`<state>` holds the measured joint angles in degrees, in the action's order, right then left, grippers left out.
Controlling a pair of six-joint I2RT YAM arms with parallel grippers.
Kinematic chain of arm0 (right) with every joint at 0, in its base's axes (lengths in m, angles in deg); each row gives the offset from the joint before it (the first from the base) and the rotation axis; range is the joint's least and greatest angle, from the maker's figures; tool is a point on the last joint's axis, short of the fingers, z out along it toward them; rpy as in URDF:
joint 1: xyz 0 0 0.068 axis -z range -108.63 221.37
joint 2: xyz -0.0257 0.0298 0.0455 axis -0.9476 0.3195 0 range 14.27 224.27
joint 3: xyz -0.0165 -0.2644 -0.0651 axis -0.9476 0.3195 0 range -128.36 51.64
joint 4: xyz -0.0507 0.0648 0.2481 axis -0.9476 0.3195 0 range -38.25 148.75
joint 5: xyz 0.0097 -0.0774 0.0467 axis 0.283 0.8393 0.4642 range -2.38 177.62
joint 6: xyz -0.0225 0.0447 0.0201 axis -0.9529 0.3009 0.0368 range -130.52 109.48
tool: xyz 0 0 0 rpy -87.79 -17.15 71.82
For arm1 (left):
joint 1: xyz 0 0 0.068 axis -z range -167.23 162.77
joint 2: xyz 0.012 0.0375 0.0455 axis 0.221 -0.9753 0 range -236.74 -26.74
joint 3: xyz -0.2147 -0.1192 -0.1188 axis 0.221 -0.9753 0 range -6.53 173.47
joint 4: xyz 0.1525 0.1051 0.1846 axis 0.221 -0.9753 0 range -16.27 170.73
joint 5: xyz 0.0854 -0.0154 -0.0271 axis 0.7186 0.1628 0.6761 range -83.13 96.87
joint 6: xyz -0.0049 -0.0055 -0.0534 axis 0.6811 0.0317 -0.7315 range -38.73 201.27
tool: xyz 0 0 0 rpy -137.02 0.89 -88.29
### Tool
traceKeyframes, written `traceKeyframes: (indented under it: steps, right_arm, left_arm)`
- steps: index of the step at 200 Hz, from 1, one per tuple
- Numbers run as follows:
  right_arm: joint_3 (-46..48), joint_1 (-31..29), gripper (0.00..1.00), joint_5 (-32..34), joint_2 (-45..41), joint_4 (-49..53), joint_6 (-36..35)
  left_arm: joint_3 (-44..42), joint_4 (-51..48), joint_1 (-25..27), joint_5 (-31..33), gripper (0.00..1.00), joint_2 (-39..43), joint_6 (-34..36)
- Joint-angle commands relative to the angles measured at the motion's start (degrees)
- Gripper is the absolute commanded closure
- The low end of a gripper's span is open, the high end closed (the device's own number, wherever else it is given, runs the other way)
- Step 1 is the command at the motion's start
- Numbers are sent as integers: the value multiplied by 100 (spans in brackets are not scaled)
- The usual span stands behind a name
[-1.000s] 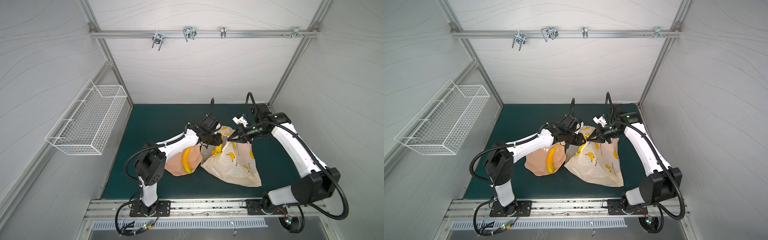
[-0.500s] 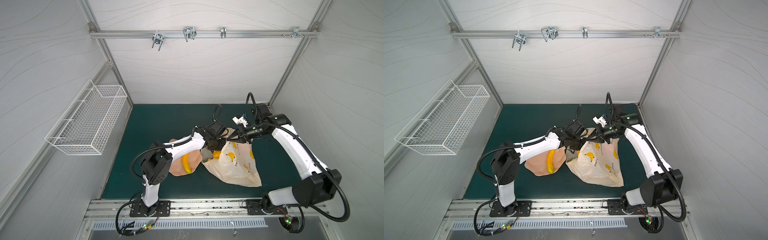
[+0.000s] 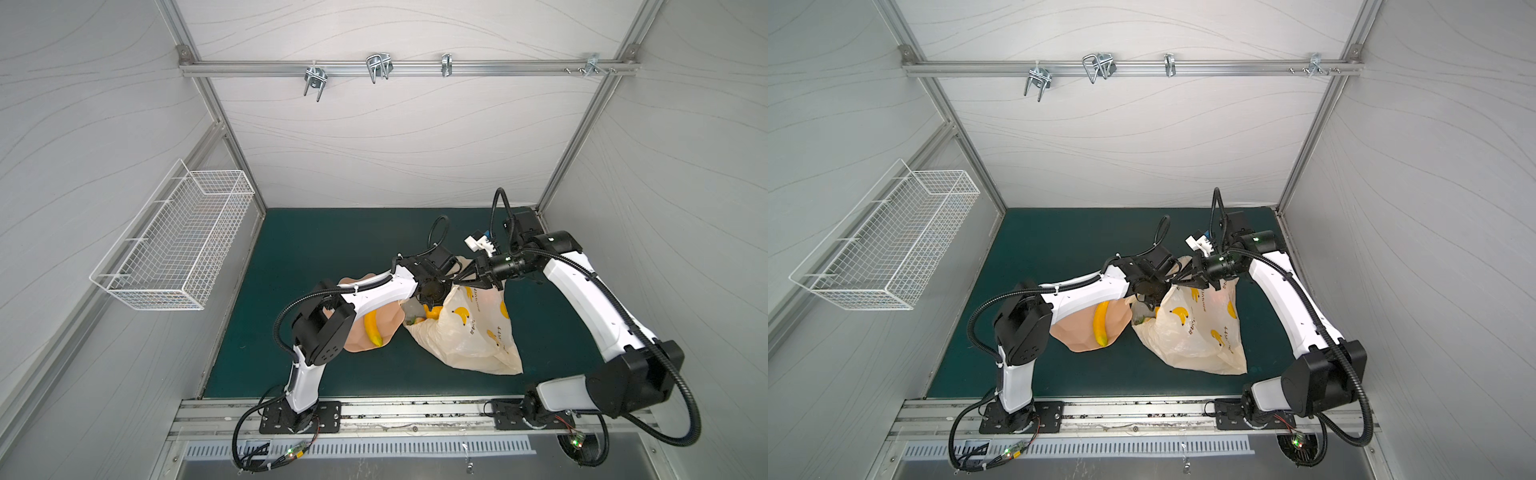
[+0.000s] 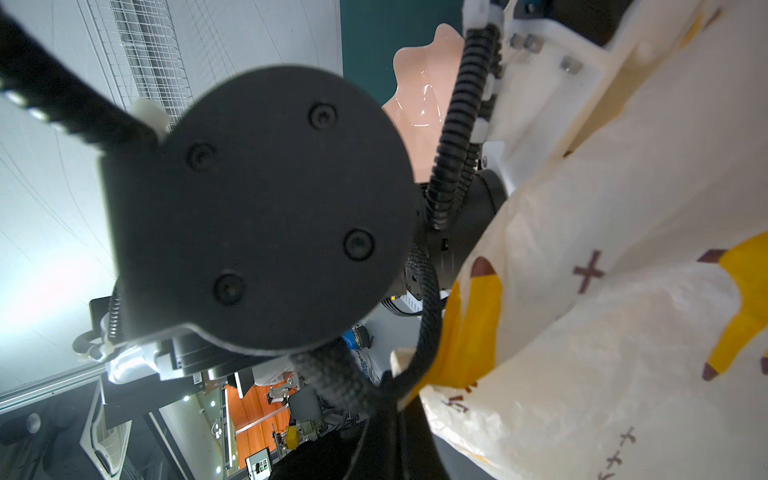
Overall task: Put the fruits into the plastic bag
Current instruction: 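Lower the banana into the bag and open the left gripper, then withdraw the left gripper from the bag back over the bowl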
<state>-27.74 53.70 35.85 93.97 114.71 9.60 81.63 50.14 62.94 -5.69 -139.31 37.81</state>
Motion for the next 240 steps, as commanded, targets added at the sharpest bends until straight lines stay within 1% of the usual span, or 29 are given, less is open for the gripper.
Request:
traceKeyframes:
  steps: [1, 18, 24, 43, 78, 112, 145, 169, 192, 208, 240]
  right_arm:
    - [31, -42, 100, -141, -174, -4, -15]
    - [14, -42, 100, -133, -181, 10, -22]
    - [2, -43, 100, -119, -192, 22, -25]
    - [-23, -25, 100, -84, -192, 75, -51]
    - [-68, 25, 100, -35, -201, 176, -87]
    - [-127, 94, 100, 16, -211, 256, -110]
    - [-142, 113, 100, 44, -203, 306, -133]
    - [-156, 118, 100, 66, -207, 340, -153]
    - [-179, 129, 100, 81, -208, 366, -169]
    - [-183, 134, 100, 93, -193, 370, -169]
    - [-218, 137, 100, 125, -175, 401, -182]
  left_arm:
    - [139, -61, 36, 67, 45, 57, -141]
    - [82, -87, 28, 115, 34, 184, -142]
    - [82, -109, 25, 122, 27, 215, -129]
    - [96, -175, 1, 126, 23, 322, -94]
    - [118, -356, -117, 109, 22, 601, -6]
    - [246, -1083, -239, 277, 23, 811, 352]
    - [139, -1383, -428, 346, 24, 1143, 654]
    - [189, -1689, -568, 277, 25, 1295, 1084]
    - [276, -2085, -617, 281, 25, 1358, 1642]
    - [246, -2274, -638, 410, 25, 1419, 2035]
    - [174, -2602, -725, 735, 26, 1579, 2549]
